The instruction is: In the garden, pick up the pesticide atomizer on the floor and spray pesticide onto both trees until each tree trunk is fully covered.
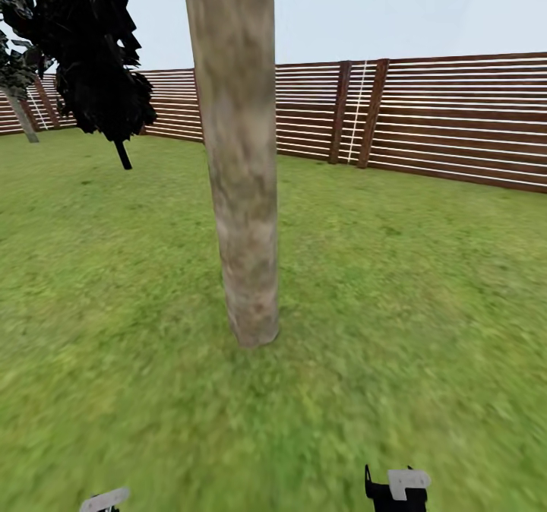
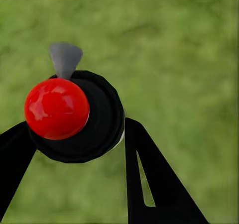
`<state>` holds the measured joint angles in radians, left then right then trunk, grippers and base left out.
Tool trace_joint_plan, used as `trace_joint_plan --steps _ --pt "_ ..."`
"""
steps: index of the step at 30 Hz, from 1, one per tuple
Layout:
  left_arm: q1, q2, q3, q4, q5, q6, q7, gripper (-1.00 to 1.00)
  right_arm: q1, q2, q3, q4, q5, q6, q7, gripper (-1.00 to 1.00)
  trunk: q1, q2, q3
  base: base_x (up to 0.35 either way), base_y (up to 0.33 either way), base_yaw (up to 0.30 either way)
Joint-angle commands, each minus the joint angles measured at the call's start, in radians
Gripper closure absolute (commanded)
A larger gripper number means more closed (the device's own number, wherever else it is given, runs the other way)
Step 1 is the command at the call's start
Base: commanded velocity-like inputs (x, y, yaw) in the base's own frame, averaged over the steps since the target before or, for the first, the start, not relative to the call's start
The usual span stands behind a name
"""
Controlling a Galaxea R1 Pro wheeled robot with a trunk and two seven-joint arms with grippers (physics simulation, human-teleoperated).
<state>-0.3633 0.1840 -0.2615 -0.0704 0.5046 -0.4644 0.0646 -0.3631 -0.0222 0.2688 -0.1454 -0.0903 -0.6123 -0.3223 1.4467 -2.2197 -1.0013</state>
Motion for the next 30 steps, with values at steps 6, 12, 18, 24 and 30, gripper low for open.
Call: trace_joint_plan --steps 6,12,18,24,30 --pt "-0.032 0.016 -0.081 -0.019 -0.216 0.033 -0.132 1.00 -0.007 -0.015 0.080 -0.014 0.175 0.032 0.058 -1.00 0.000 0.000 -0.001 0.010 0.000 0.000" --pt "-0.279 0.045 -0.098 -0.020 -0.622 0.186 -0.606 1.00 -0.159 -0.018 0.097 -0.187 0.331 0.320 0.668 -1.00 0.000 0.000 -0.001 0.000 0.000 0.000" --pt "-0.349 0.031 -0.111 -0.033 -0.809 0.272 -0.773 1.00 -0.226 -0.005 0.105 -0.253 0.477 0.368 0.860 -1.00 0.000 0.000 -0.001 0.000 0.000 0.000" --pt "-0.343 -0.003 -0.086 -0.068 -0.791 0.250 -0.754 1.00 -0.232 0.029 0.105 -0.248 0.464 0.364 0.842 -1.00 0.000 0.000 -0.001 0.000 0.000 0.000" --pt "-0.345 -0.029 -0.094 -0.102 -0.802 0.252 -0.780 1.00 -0.232 0.063 0.106 -0.259 0.496 0.364 0.876 -1.00 0.000 0.000 -0.001 0.000 0.000 0.000"
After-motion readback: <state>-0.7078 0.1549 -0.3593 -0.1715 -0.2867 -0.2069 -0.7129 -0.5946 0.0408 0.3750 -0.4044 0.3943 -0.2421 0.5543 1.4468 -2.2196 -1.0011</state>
